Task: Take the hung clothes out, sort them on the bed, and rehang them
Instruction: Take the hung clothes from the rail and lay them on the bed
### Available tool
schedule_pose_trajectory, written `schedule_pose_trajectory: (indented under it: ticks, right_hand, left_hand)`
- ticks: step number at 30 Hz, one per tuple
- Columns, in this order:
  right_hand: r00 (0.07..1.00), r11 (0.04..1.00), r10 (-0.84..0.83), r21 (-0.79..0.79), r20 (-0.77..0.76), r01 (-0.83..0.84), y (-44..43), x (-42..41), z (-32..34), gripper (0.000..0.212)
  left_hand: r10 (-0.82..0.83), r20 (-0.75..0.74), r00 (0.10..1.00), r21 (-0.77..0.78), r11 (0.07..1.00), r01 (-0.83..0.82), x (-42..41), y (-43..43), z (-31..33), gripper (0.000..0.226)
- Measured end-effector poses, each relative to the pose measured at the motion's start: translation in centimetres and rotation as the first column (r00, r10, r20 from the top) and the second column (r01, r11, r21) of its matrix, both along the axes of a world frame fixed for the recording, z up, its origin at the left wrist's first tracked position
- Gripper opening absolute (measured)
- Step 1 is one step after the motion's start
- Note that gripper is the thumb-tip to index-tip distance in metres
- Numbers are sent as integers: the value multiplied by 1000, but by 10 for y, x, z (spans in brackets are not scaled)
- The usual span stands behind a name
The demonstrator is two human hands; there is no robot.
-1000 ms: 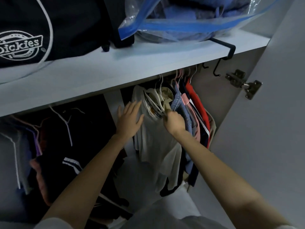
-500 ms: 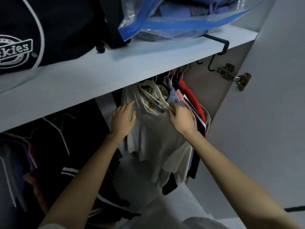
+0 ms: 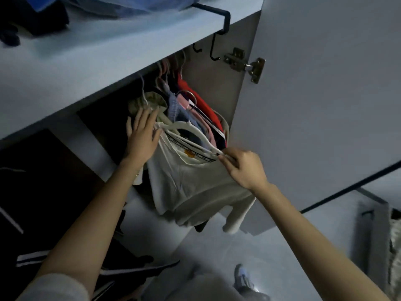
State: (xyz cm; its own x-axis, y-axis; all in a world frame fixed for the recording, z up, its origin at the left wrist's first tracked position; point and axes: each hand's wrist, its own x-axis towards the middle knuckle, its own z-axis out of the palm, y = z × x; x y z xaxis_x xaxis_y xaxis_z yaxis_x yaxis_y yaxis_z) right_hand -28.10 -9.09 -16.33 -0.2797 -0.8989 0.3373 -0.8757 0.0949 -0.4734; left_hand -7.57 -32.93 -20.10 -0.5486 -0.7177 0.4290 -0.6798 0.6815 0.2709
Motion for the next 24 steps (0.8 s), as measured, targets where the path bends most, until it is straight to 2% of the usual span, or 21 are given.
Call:
schedule_pose_trajectory:
  ticks: [3,8,12,15,24]
  right_hand:
    - [998,998,-69,10,1,69,30,-11,-5,27]
    - [983,983,-181,2,35,181,75,-27,-11,46]
    - [955,959,-283,39,92,280,120,-49,-15,33]
    - [938,942,-333,63,98,328,159,-60,-19,20]
    - [820,840,-543,126,183,528,311,-86,-36,30]
  left_hand:
    - [-144,-22,989,-44,989,143,-29,13,-6,32]
    - [-169,-1,986,-193,967,166,-68,57,2,21]
    - [-242,50,969,-303,921,246,-89,97,9,14]
    - [-299,8,954,-283,915,289,-108,132,11,12]
    - [-502,5,865,-120,859,499,-177,266,-15,21]
